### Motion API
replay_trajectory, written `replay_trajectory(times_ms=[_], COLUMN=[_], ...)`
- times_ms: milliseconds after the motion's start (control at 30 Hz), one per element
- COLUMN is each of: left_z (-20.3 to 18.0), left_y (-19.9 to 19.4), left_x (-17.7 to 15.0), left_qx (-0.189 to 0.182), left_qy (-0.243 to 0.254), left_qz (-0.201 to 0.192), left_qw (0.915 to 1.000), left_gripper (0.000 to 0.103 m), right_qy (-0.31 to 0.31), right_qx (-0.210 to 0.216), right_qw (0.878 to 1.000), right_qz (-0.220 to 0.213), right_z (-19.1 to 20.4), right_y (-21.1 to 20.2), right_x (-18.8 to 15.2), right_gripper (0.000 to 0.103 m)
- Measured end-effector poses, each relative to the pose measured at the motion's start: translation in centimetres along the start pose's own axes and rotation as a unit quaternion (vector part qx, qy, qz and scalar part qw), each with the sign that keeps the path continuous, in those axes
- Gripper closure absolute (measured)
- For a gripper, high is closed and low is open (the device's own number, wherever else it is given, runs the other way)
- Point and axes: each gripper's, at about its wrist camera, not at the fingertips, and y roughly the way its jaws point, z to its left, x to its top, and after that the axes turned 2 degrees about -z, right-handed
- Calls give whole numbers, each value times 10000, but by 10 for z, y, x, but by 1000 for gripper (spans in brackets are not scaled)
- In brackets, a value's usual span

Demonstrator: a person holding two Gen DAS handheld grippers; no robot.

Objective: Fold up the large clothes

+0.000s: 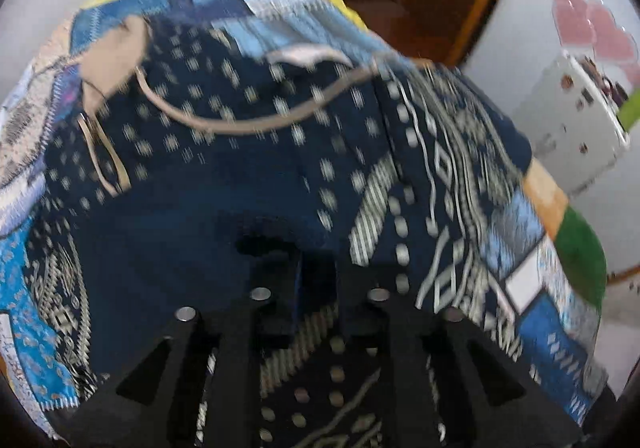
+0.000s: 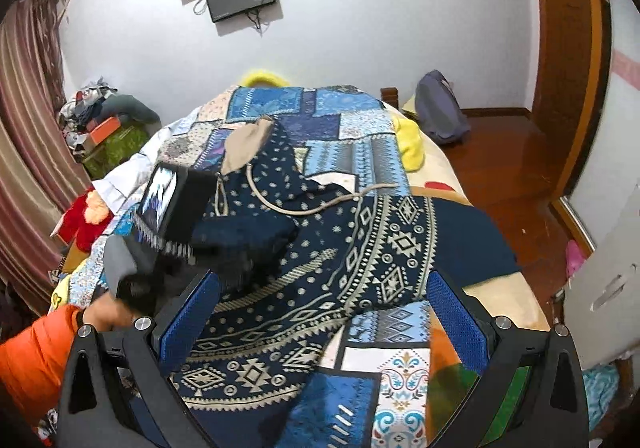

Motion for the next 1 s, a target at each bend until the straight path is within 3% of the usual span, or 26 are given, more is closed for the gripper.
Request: replay_trajectory(times_ms=[67,133,267,400,533,633,700,833,900,967,1000], left_z=[7,19,67,134,200,239,251,245,236,234,234], left_y=[-10,-26,-64,-75,-71,-58,-50,-29,-14,-1,7], left_x=[-13,-26,-58,-102,-148,-174,-184,-179,-169,-162,-158], left_qx=[-118,-24,500,1311,2020,2187,2224,2240,2402,2582,2838], left_qy=[-53,-130,-409,-946,-1449,-1716,-1810,-1405,-1125,-969,-929], left_qz=[-16,-239,-689,-566,-176,112,208,96,35,15,48], left_qw=[9999,9996,9955,9852,9685,9605,9578,9644,9642,9612,9544], left_gripper=[50,29,17,16,16,16,16,16,21,37,40], right_qy=[23,41,134,258,388,416,255,-129,-376,-681,-866], right_qx=[-5,37,164,385,608,704,758,654,616,532,467], right_qw=[10000,9998,9990,9945,9872,9827,9795,9801,9800,9797,9791], right_qz=[68,179,394,940,1421,1660,1851,1870,1853,1809,1780], right_z=[-2,0,7,19,29,39,53,79,92,102,107], right_y=[6,16,44,95,145,174,193,210,215,218,220], right_x=[0,2,4,4,6,9,9,8,6,4,3], right_gripper=[0,0,0,0,0,1,2,3,3,5,6])
